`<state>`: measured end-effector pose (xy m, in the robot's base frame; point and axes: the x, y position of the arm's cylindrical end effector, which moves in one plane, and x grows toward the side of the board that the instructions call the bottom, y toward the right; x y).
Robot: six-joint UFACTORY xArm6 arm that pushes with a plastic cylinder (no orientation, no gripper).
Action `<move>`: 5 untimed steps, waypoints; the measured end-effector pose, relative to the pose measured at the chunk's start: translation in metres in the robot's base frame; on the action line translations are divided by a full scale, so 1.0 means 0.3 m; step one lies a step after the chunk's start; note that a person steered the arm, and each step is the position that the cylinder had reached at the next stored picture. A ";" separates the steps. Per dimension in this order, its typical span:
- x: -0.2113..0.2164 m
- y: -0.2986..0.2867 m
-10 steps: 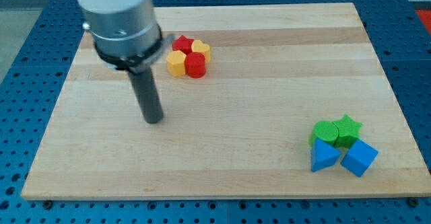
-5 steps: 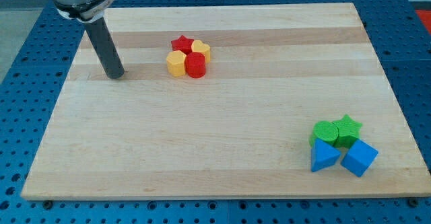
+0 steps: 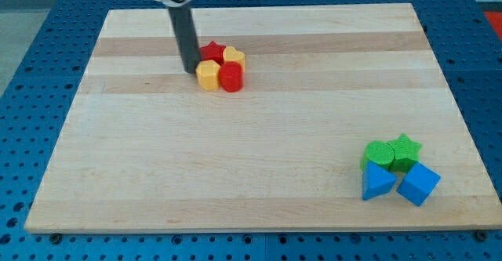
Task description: Keep red circle and yellow hexagon in a vertical line
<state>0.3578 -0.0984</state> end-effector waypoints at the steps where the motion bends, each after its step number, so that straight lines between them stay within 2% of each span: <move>1: 0.057 0.111; 3: 0.217 0.343; 4: 0.257 0.393; 5: 0.223 0.402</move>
<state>0.4248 0.0222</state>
